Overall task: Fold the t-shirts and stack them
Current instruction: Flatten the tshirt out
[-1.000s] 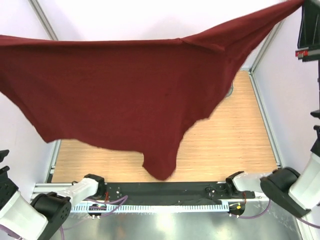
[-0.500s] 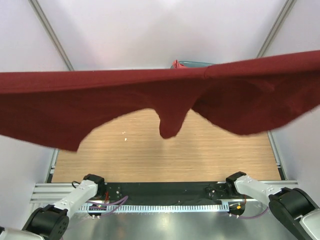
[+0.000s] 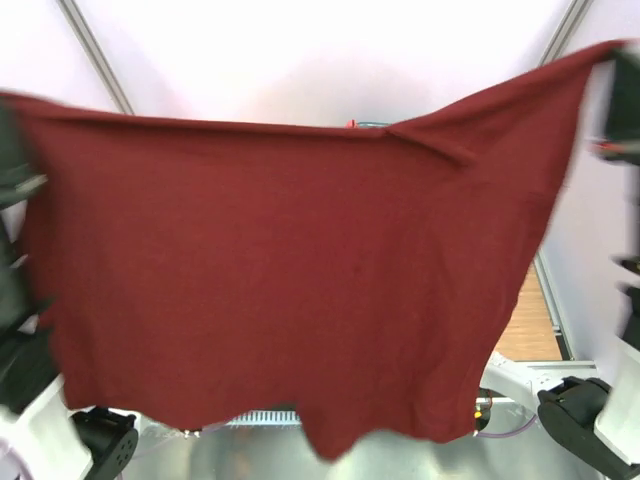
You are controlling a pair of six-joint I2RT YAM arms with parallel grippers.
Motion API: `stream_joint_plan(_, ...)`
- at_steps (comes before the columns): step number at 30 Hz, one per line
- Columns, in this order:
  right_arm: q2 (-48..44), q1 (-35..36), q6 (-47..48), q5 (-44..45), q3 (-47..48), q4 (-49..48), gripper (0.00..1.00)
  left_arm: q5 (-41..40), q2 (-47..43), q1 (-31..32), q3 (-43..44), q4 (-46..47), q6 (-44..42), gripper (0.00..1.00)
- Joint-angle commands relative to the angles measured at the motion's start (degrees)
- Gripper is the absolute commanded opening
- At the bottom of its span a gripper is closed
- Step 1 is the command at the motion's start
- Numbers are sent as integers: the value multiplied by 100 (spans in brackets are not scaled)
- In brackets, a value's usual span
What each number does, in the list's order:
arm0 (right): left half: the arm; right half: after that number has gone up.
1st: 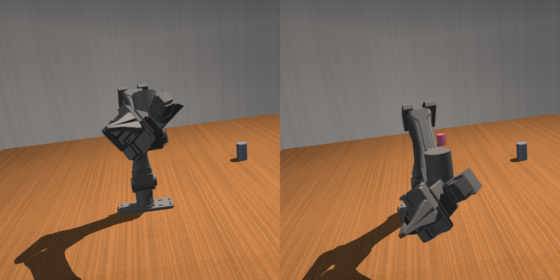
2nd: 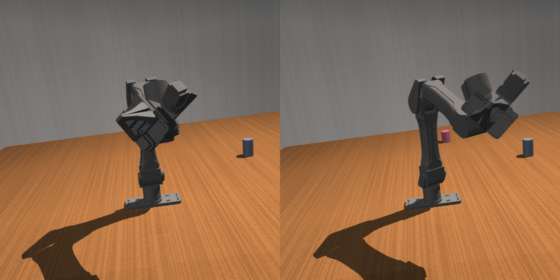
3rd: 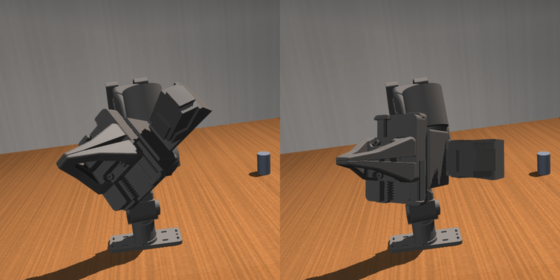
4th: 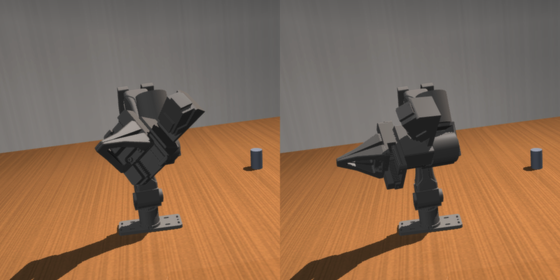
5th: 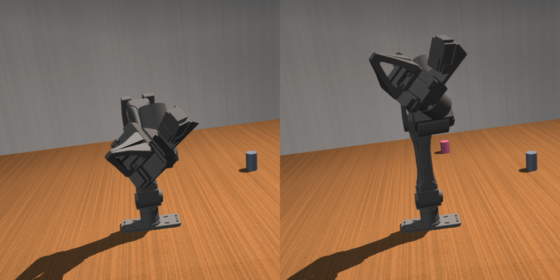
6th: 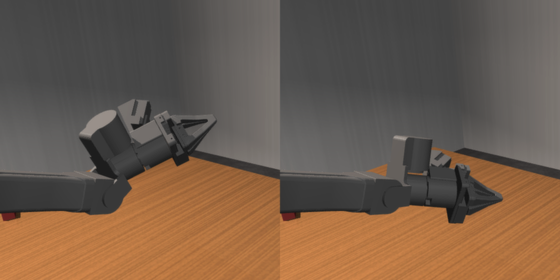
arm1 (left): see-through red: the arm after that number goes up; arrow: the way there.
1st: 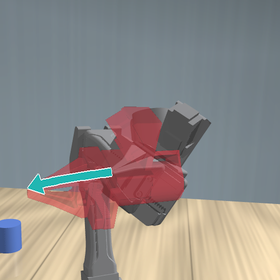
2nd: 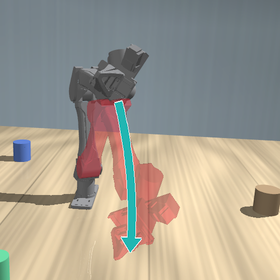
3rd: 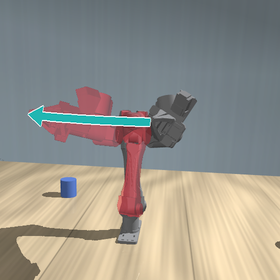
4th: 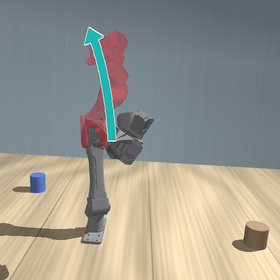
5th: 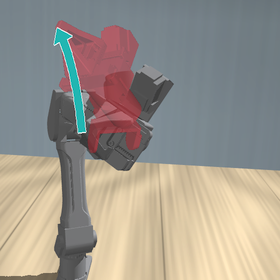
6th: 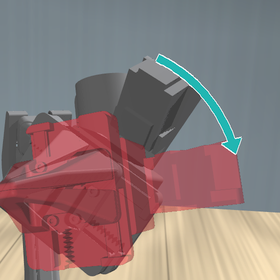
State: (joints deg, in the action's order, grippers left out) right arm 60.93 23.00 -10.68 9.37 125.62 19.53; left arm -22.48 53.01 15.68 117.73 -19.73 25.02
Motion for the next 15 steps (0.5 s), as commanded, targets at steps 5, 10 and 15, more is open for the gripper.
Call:
stream_joint_plan(5, -318, -24, 408, 1953, -3266, -687, 1, -398, 516, 5, -3286, 495, 276, 0)
stream_joint_plan(10, -442, -33, 549, 2675, -5045, -1231, 1, -303, 1105, -414, -4617, 768, 179, 0)
stream_joint_plan(15, 59, -191, 532, 2737, -5952, -1565, 1, 208, 2211, -1066, -5523, 1436, 337, 0)
